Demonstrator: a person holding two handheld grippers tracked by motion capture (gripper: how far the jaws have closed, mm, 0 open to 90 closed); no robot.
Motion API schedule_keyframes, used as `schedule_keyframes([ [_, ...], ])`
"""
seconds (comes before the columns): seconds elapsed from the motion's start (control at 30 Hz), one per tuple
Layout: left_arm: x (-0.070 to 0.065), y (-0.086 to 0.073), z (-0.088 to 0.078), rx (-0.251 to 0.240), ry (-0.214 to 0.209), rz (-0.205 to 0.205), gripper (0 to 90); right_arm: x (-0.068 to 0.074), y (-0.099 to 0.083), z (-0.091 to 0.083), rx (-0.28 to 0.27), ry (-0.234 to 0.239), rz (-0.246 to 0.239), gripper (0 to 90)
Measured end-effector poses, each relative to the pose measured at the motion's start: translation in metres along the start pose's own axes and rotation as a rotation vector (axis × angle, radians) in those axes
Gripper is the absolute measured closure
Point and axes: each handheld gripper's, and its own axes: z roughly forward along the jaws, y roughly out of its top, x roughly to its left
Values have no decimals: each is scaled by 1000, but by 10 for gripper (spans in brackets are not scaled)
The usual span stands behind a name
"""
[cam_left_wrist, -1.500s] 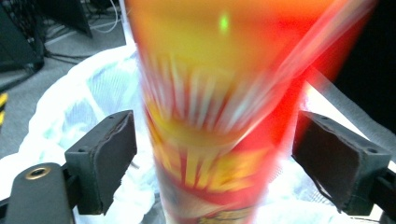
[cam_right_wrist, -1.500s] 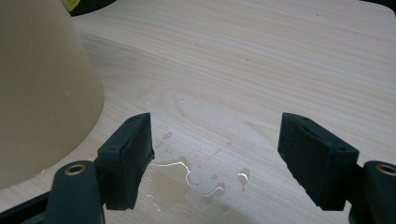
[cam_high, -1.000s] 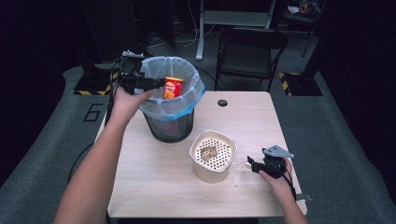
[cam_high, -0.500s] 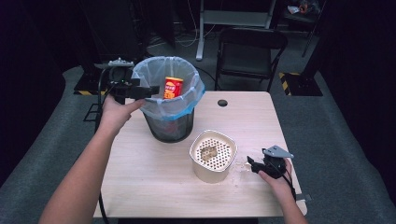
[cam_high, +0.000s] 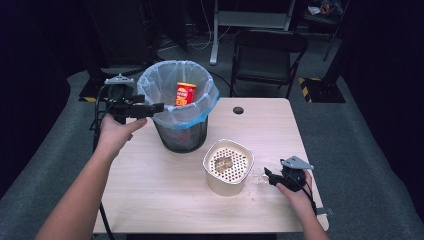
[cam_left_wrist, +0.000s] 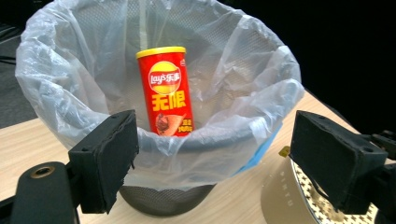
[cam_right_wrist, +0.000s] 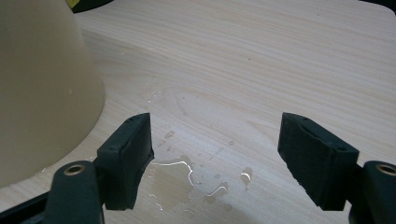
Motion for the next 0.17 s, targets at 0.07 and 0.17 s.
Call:
schedule_keyframes([
  [0.07,-1,-3,-2,-2,-9,7,152,0,0,0,0,-1,2,256],
  [0.17,-1,-9,-8,1,-19,29,153,-1,0,-1,2,-2,5,255],
])
